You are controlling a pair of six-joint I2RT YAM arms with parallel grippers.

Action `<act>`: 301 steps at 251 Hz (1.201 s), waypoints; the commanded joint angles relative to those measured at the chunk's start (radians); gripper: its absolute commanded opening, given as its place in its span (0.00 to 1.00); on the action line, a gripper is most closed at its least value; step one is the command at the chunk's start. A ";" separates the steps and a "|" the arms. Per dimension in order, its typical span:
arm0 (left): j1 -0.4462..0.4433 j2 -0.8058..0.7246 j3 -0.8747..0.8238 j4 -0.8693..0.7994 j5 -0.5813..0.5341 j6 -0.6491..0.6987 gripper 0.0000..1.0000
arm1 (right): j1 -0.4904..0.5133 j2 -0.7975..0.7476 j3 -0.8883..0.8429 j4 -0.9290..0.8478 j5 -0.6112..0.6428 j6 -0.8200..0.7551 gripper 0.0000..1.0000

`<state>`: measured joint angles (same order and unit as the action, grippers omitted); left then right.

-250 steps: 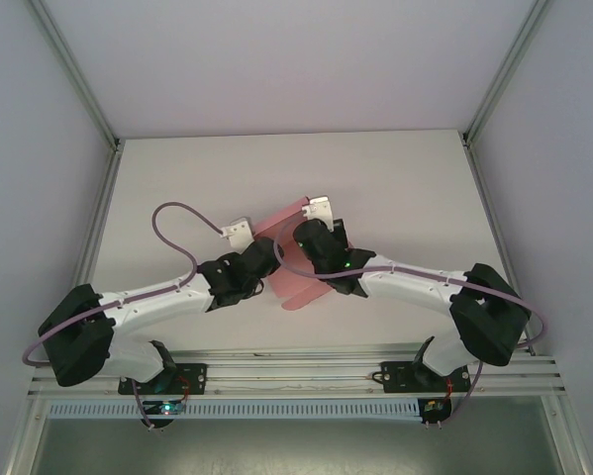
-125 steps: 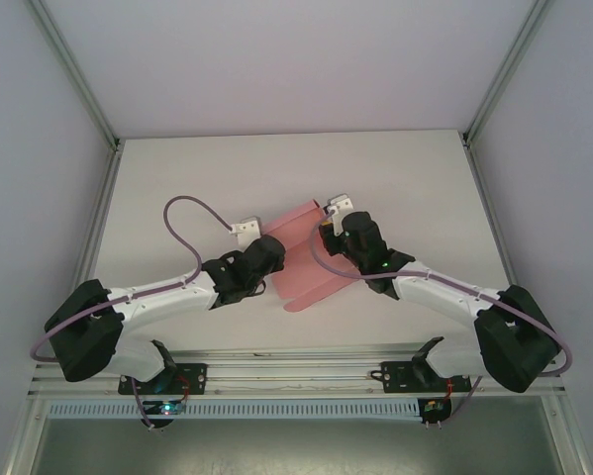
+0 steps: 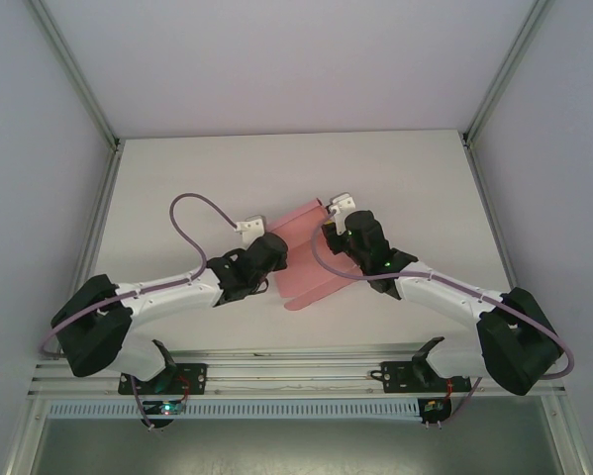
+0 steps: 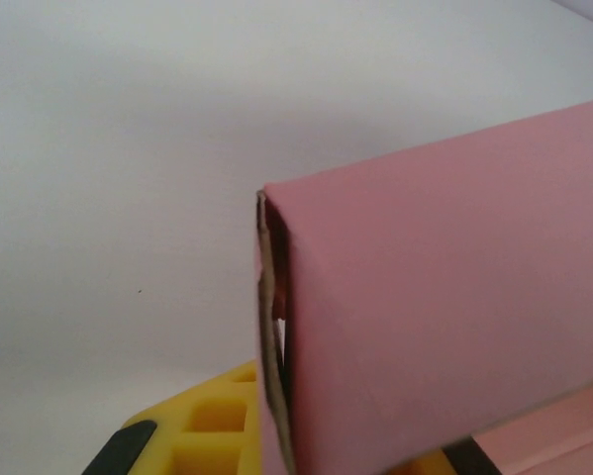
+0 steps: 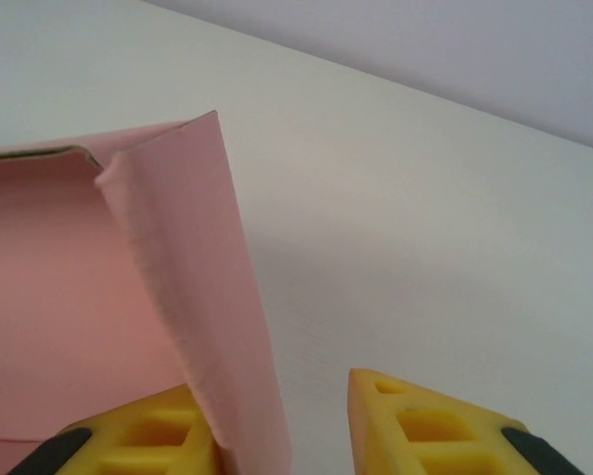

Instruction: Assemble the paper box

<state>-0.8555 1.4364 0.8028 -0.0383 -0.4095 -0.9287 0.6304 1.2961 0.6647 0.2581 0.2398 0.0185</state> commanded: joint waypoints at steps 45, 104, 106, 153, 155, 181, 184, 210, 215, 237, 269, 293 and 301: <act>0.004 0.088 0.108 -0.317 -0.118 -0.073 0.00 | 0.040 0.083 0.060 0.040 0.552 0.113 0.13; 0.006 0.122 0.143 -0.496 -0.228 -0.215 0.00 | 0.030 0.109 0.161 -0.264 0.915 0.418 0.09; 0.006 0.123 0.143 -0.498 -0.228 -0.216 0.00 | 0.031 0.109 0.162 -0.269 0.926 0.425 0.09; 0.007 0.146 0.174 -0.510 -0.213 -0.191 0.00 | 0.040 0.097 0.169 -0.260 0.867 0.383 0.16; 0.006 0.145 0.174 -0.506 -0.211 -0.186 0.00 | 0.040 0.094 0.165 -0.248 0.845 0.366 0.17; 0.006 0.138 0.169 -0.442 -0.189 -0.124 0.00 | 0.029 0.034 0.091 -0.106 0.501 0.278 0.25; 0.006 0.137 0.167 -0.433 -0.185 -0.114 0.00 | 0.026 0.024 0.077 -0.084 0.442 0.269 0.27; 0.007 0.123 0.172 -0.380 -0.167 -0.040 0.00 | -0.006 -0.045 -0.011 0.067 -0.085 0.213 0.42; 0.006 0.121 0.176 -0.376 -0.167 -0.027 0.00 | -0.008 -0.055 -0.022 0.083 -0.170 0.205 0.46; 0.008 0.108 0.185 -0.352 -0.165 0.021 0.00 | -0.006 -0.089 -0.035 0.088 -0.471 0.176 0.78; 0.021 0.085 0.200 -0.335 -0.154 0.109 0.00 | 0.001 -0.157 -0.031 0.008 -0.659 0.188 0.98; 0.037 0.065 0.205 -0.314 -0.142 0.231 0.00 | -0.003 -0.240 -0.038 -0.071 -0.619 0.226 0.98; 0.051 0.056 0.213 -0.324 -0.120 0.263 0.00 | -0.003 -0.272 -0.045 -0.092 -0.583 0.236 0.98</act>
<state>-0.8425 1.5509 0.9989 -0.3424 -0.5171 -0.8391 0.6273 1.1202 0.6319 0.2264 -0.2516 0.2291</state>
